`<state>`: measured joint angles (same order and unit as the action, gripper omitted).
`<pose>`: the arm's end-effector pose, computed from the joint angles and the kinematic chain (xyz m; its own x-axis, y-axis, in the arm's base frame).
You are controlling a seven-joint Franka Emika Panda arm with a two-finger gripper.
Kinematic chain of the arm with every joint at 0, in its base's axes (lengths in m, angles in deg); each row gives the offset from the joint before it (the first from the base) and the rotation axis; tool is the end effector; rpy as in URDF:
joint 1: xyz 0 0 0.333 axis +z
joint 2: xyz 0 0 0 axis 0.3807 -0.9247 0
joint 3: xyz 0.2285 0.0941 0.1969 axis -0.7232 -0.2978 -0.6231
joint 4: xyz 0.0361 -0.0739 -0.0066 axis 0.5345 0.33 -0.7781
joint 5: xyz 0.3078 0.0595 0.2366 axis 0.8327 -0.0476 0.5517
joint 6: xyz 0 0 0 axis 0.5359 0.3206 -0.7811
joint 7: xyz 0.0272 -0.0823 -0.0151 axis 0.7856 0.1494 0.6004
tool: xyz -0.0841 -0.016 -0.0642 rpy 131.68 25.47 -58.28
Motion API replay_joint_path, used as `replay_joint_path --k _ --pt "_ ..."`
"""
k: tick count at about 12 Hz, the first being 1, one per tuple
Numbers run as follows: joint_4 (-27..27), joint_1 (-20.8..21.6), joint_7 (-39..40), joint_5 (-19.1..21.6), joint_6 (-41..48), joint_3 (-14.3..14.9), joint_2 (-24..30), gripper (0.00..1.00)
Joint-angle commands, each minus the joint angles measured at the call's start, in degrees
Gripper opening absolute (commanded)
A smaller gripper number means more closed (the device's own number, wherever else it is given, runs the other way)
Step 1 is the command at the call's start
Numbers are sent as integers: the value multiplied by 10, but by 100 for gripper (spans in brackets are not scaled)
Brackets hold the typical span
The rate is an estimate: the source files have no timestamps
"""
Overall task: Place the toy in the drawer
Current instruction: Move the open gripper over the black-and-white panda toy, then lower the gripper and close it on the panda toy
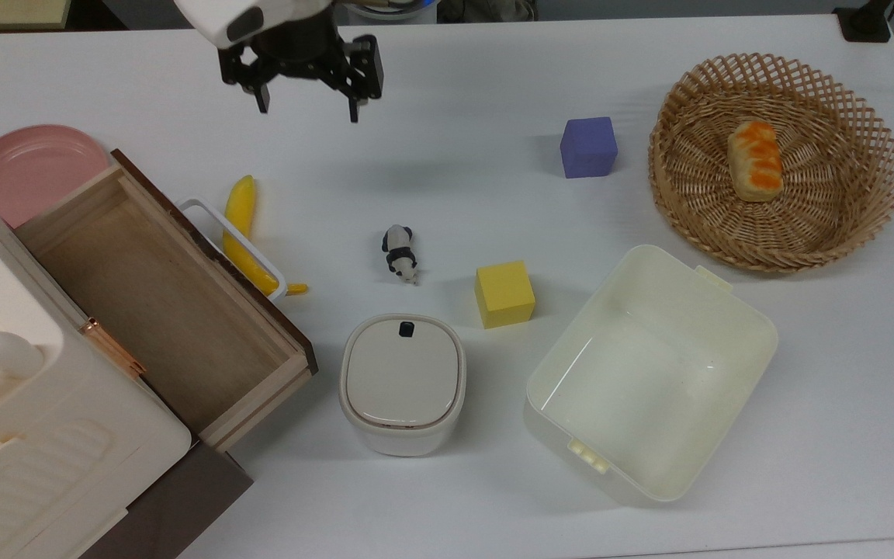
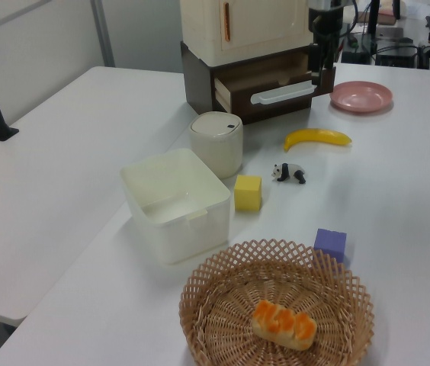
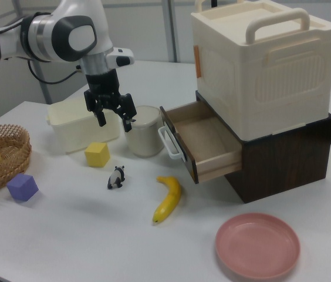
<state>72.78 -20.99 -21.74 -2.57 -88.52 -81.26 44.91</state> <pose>0.5980 -0.0193 0.5409 0.9990 -0.0443 -0.0008 -0.0442 -0.9972 0.0597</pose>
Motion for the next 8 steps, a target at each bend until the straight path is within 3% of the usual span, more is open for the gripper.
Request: replay_joint_path --k 1,8 --pt "6 19 5 12 -51 7 -26 100" --pt "33 53 8 14 -99 -3 -111 100"
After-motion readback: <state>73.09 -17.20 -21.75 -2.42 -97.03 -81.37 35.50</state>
